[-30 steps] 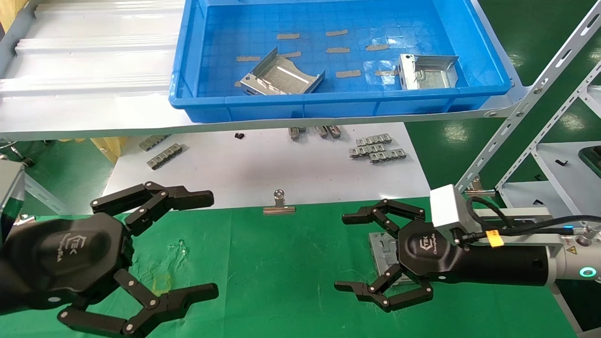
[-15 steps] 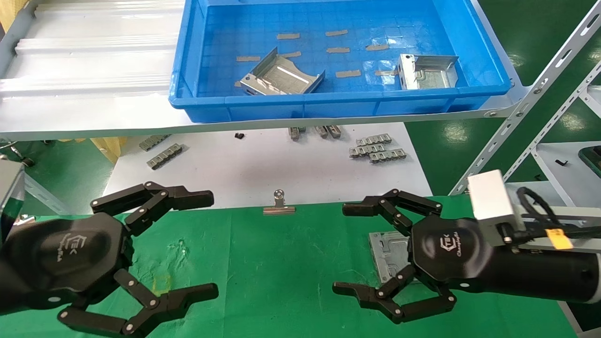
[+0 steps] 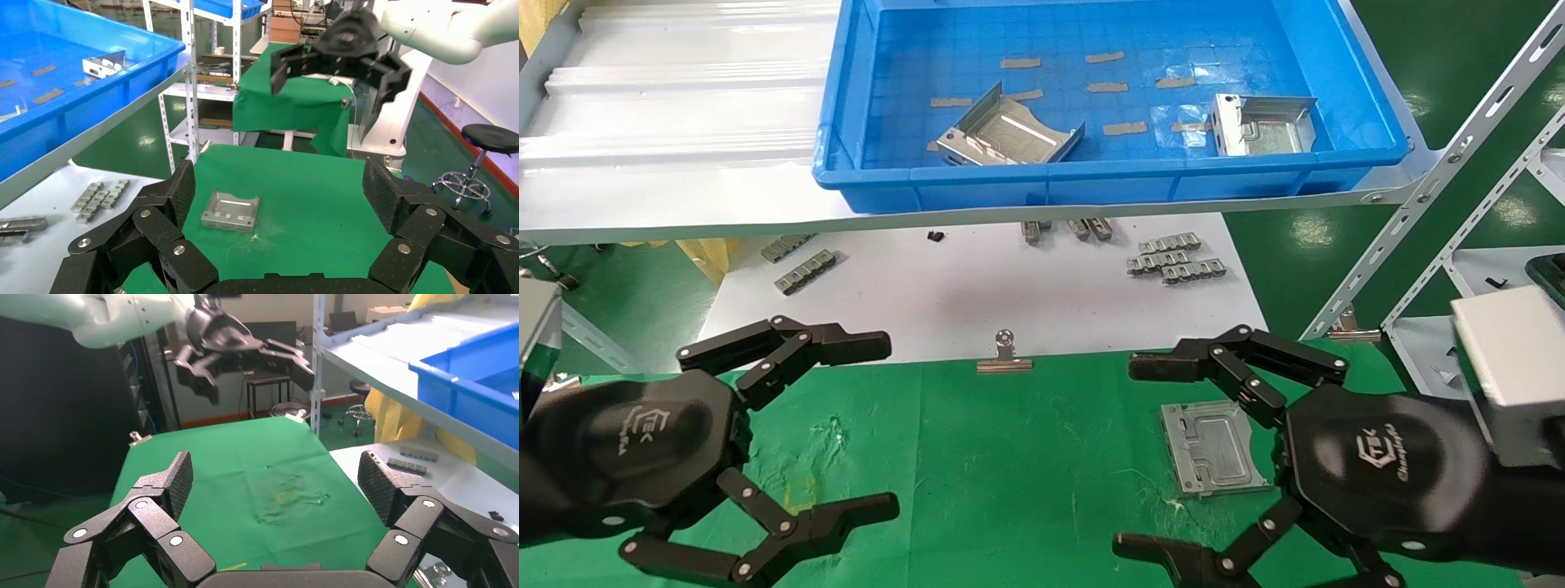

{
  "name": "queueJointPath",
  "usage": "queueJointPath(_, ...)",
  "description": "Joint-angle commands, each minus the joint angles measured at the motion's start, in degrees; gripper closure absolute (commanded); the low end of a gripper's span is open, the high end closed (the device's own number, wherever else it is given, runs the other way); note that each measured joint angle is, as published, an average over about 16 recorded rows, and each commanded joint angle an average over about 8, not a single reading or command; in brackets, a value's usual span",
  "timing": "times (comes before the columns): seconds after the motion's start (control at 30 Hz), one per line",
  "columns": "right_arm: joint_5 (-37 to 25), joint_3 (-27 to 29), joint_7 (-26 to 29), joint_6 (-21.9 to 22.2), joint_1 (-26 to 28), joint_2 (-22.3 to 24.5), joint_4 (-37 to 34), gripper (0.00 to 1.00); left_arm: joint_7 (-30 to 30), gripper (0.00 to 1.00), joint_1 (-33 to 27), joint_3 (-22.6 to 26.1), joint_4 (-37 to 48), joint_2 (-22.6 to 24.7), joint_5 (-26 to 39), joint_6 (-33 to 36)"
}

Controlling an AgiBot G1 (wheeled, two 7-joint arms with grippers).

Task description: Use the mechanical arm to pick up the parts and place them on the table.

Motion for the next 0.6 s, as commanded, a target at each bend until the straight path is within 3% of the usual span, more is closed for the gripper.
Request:
queueJointPath(0.03, 0.2, 1.9, 1.5, 0.2, -1.2, 0.6, 2.2, 0.00, 0.0, 0.00, 0.0, 0.0, 0.0, 0.0, 0.0, 0.0)
queueJointPath(0.6, 0.4, 2.1, 1.5, 0.3, -1.4, 0.7, 2.3, 0.00, 0.0, 0.00, 0.0, 0.0, 0.0, 0.0, 0.0, 0.0)
